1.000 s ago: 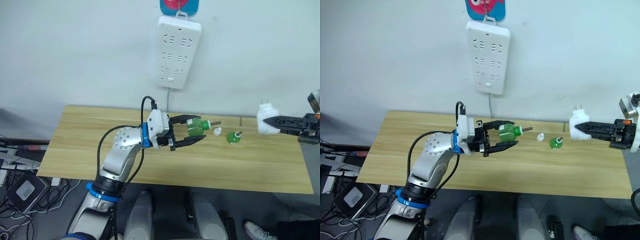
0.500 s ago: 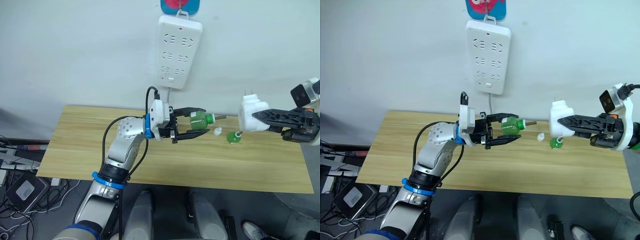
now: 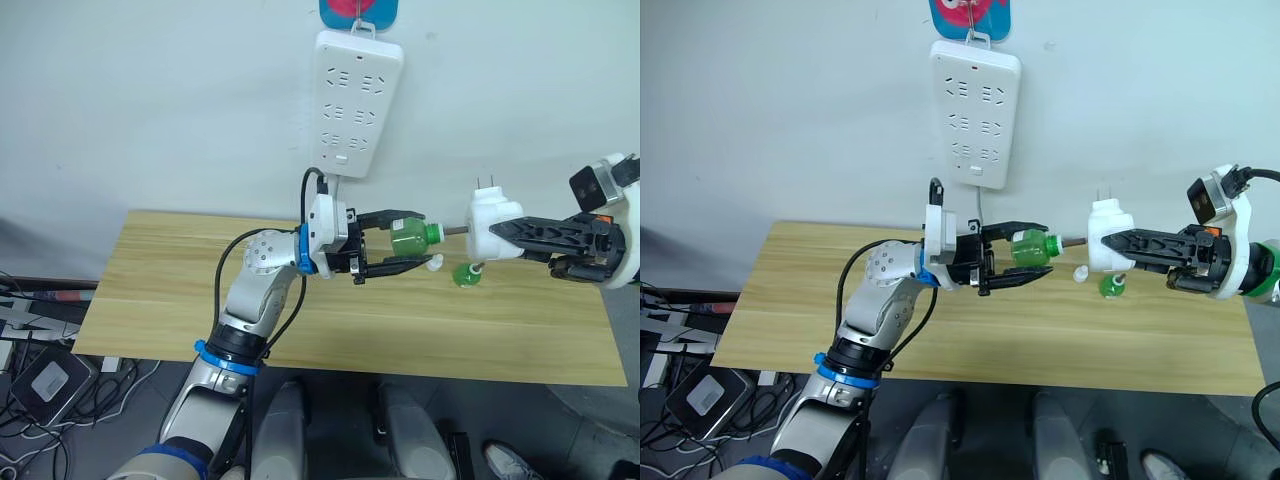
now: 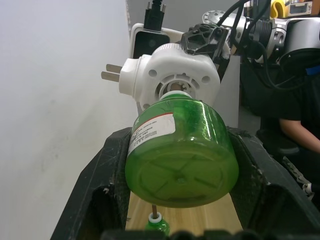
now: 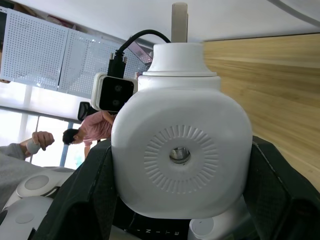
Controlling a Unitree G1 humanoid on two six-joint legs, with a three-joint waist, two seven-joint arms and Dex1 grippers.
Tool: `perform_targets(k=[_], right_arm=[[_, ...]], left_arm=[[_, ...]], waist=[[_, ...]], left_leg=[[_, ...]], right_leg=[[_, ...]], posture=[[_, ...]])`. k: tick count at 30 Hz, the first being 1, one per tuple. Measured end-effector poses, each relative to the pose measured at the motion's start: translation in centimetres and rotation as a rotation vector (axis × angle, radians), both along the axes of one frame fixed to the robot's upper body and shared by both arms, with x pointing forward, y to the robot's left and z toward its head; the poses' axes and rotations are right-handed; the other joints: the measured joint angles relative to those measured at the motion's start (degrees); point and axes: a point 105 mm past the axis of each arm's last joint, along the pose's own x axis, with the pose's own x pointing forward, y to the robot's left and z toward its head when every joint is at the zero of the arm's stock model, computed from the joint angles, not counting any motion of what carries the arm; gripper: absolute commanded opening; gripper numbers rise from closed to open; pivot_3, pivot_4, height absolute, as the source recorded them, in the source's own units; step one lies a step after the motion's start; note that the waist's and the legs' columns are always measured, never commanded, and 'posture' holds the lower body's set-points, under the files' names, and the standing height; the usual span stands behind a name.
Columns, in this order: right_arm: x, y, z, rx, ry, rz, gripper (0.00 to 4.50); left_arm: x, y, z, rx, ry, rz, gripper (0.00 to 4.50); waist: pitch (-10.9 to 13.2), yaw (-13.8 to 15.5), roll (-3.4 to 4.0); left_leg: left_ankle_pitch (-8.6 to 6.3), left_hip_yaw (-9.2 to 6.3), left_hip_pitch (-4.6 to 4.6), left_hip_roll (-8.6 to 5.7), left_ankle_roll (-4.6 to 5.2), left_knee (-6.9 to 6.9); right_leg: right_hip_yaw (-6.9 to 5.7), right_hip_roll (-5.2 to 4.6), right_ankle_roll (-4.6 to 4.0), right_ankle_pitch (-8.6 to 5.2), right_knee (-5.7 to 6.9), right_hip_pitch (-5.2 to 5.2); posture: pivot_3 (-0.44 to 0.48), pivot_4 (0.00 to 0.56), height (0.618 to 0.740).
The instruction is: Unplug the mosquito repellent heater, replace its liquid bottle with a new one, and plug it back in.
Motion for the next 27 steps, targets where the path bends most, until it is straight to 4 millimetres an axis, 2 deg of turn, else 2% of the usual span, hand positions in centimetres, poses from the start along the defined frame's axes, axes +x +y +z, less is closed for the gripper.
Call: perform_targets(k=[11,27], right_arm=[[-0.10,0.74,0.24,-0.005,-0.022,0.030,2.97],[-0.01,0.83,0.34,0.000,-0.037,0.022,2.97]], left_arm=[[-0.37,-0.54,0.13,-0.006,-0.006,-0.028,2.30],[0.28,-0.54,0.41,-0.007,-0.034,-0.015,2.30]], waist=[[0.0,0.0,0.00],[0.0,0.0,0.01]], left_leg=[[0.00,-0.01,0.00,0.00,0.00,0.00],[0.00,0.00,0.00,0.00,0.00,0.00]], right_leg=[[0.00,0.00,0.00,0.00,-0.01,0.00],[0.00,0.00,0.00,0.00,-0.01,0.00]], posture=[[-0.030,0.318,0.740],[-0.031,0.313,0.740]])
